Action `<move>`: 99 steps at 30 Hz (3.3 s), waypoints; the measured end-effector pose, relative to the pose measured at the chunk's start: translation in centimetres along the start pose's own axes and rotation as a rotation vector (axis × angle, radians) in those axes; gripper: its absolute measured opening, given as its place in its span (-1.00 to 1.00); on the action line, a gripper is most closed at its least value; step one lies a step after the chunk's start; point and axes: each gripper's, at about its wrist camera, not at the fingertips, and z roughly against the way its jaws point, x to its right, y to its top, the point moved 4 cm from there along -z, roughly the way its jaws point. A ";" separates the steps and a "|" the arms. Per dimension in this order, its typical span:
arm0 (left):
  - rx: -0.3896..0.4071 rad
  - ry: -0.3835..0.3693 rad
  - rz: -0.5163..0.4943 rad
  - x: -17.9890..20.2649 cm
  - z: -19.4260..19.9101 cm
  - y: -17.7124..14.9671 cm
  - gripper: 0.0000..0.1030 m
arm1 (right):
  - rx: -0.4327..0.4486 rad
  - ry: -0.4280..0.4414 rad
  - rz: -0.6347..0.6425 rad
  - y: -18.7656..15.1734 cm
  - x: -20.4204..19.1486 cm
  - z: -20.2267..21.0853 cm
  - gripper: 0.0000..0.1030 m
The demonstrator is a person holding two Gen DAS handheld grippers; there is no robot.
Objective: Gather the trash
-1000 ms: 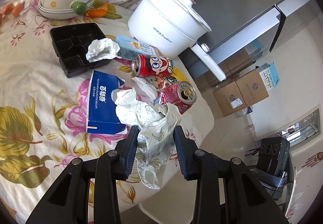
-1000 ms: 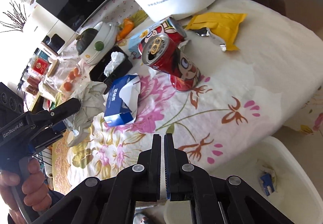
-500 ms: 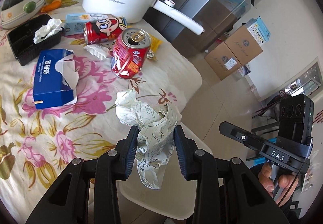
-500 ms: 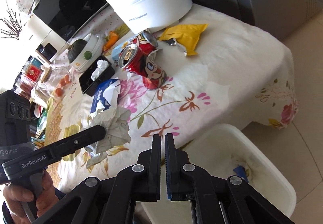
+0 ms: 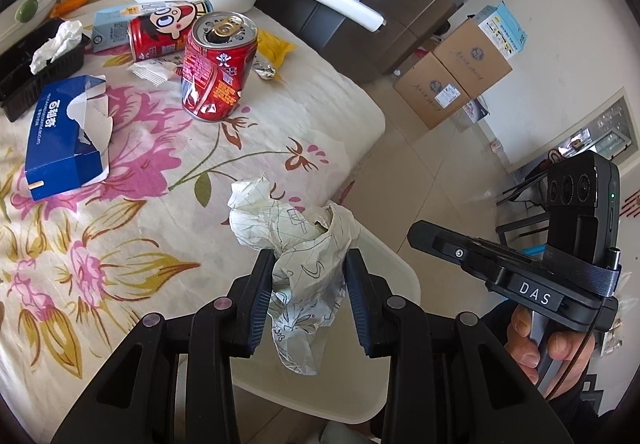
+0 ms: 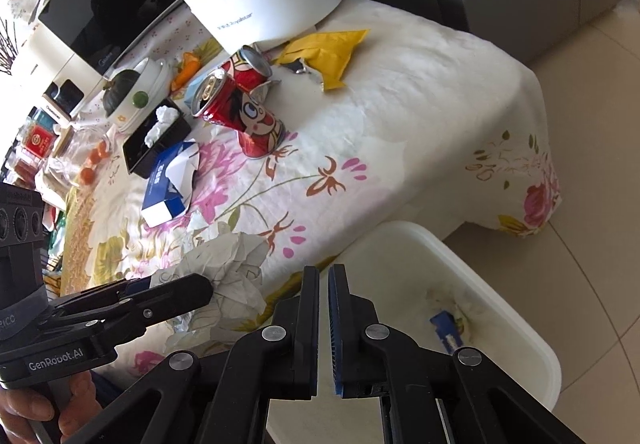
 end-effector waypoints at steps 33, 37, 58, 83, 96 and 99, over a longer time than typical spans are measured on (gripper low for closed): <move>0.341 0.166 0.243 -9.8 12.6 4.2 -0.29 | 0.092 0.047 0.148 1.0 -4.6 -0.2 -0.02; 0.369 0.161 0.378 -13.7 14.3 4.0 -0.29 | 0.038 0.076 0.185 1.3 -7.5 -3.4 0.33; 0.516 0.239 0.676 -21.6 18.1 3.7 -0.29 | 0.017 -0.032 0.472 3.6 -19.9 -20.4 0.60; 0.305 0.063 0.406 -13.3 12.4 3.4 -0.29 | 0.032 0.178 0.270 1.4 -12.5 -2.4 0.09; 0.028 0.012 -0.042 0.7 2.6 -1.2 -0.29 | 0.119 0.102 -0.021 -1.1 -1.0 4.7 0.10; -0.063 0.006 -0.107 2.7 -0.2 -3.0 -0.20 | 0.073 0.076 -0.050 -1.9 0.0 3.9 0.10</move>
